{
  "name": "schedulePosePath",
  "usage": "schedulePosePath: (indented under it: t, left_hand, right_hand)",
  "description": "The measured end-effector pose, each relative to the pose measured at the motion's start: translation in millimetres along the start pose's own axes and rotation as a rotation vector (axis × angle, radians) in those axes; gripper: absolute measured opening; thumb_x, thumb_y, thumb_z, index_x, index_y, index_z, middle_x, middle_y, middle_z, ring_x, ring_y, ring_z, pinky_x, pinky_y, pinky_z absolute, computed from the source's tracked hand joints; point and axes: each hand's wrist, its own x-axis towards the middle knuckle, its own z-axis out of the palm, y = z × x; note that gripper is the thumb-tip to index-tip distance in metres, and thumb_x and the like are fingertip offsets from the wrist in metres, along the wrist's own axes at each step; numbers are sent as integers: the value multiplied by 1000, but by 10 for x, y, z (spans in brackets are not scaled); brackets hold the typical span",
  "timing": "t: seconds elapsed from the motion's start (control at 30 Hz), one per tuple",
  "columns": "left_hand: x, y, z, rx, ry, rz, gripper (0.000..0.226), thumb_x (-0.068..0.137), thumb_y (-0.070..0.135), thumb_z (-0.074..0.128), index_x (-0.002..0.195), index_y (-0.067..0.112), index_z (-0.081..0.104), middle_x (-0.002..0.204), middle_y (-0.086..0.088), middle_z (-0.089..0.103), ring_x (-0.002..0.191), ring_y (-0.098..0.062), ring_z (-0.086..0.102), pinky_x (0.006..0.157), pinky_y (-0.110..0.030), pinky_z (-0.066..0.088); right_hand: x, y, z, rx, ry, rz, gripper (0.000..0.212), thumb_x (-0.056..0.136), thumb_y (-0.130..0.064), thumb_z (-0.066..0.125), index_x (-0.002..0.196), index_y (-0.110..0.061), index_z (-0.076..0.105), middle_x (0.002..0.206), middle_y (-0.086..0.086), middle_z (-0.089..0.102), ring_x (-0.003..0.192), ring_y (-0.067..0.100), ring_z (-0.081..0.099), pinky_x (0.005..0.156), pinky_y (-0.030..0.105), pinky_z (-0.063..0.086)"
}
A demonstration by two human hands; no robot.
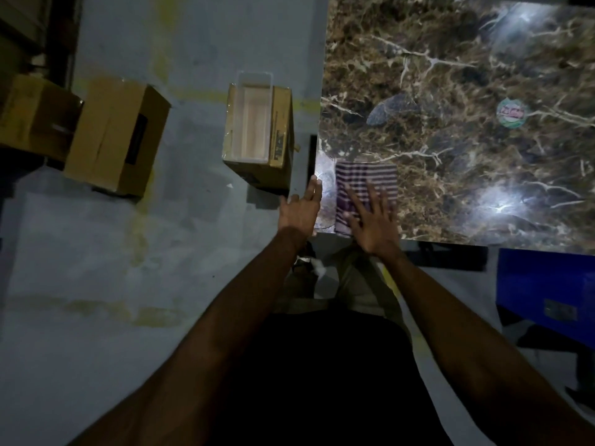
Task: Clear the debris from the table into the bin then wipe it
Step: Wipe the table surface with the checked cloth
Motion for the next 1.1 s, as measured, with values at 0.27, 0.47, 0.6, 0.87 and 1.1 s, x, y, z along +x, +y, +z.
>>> schedulePosePath:
  t: [0.27,0.47,0.6,0.87,1.1]
  left_hand:
    - [-9,-12,36,-8,53,-1,120,83,26,83,163,14,-6,173,-2,-6,129,-36,54,106,-63,40]
    - [-24,-33,135,48,193,28,100,69,34,87,156,15,42,163,-1,38,88,-28,71,83,-53,57]
    - [-45,-60,113,74,198,12,112,77,41,84,164,19,17,171,3,15,106,-30,67,92,-54,53]
    - [7,62,6,-76,91,-81,112,78,8,84,163,25,13,171,8,16,124,-36,58,98,-55,45]
    - [68,106,105,-19,108,-77,114,78,11,85,163,18,10,172,4,10,127,-38,57,103,-62,45]
  right_hand:
    - [650,-313,-80,21,132,131,63,106,-62,21,163,-44,0,173,7,-13,158,38,-14,121,61,-13]
    - [210,-213,166,-95,78,-84,61,108,-58,27,162,-49,2,174,1,-9,159,35,-11,125,60,-3]
    - [89,179,28,-83,68,-32,62,106,-63,25,162,-48,4,174,0,-7,159,34,-10,125,62,1]
    - [550,-219,7,-78,103,-59,61,106,-60,19,164,-43,6,174,7,-7,158,39,-10,124,64,-5]
    - [15,404,26,-150,78,-155,61,105,-64,22,162,-49,6,174,0,-4,160,33,-4,126,61,4]
